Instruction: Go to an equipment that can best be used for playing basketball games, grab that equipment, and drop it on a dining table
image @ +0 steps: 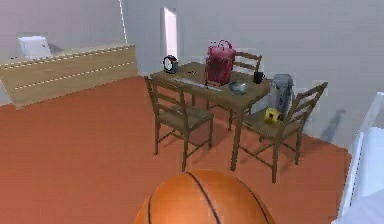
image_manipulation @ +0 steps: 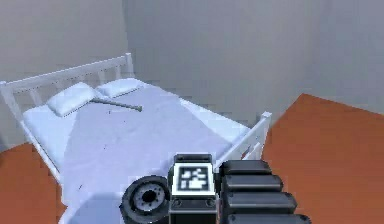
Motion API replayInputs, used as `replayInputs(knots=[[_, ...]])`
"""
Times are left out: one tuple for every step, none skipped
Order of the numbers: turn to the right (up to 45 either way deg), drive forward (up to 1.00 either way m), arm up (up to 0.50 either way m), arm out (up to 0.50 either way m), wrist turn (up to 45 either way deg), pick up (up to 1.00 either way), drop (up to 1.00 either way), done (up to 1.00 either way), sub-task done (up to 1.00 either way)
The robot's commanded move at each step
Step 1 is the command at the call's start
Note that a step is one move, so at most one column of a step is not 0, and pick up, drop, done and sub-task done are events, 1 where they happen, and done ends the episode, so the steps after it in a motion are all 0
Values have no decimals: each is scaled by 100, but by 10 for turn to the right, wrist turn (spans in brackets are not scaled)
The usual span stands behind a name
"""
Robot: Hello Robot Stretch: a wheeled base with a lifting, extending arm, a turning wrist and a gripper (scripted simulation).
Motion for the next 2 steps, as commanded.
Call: replayInputs(knots=[[0,70,0,0,0,0,0,0,0],[300,0,0,0,0,0,0,0,0]])
